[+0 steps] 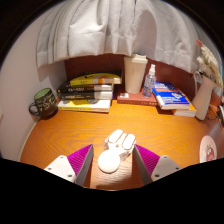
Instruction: Arrange mouse
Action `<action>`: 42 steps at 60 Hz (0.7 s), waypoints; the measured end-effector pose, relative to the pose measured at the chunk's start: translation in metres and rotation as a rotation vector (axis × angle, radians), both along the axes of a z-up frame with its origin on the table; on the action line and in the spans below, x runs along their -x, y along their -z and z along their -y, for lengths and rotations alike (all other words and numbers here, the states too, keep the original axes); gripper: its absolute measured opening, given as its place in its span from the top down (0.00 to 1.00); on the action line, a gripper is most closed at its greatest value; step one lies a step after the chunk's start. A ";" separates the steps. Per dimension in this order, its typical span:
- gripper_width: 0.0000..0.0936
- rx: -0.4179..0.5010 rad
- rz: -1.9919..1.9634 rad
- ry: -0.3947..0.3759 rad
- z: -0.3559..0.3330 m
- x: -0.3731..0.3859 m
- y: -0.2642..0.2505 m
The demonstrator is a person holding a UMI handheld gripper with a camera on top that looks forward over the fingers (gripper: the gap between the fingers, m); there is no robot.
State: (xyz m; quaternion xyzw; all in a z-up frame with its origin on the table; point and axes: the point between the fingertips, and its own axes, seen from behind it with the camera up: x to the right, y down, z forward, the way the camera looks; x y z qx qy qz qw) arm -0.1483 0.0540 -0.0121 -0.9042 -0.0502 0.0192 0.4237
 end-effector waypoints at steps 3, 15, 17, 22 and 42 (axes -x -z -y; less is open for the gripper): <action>0.13 0.000 -0.017 -0.009 -0.011 0.008 0.000; 0.31 0.025 -0.007 0.010 -0.037 0.015 0.002; 0.41 0.029 -0.013 0.024 -0.037 0.014 0.003; 0.43 0.043 -0.035 0.039 -0.037 0.013 0.003; 0.57 0.124 -0.045 -0.002 -0.037 0.013 0.002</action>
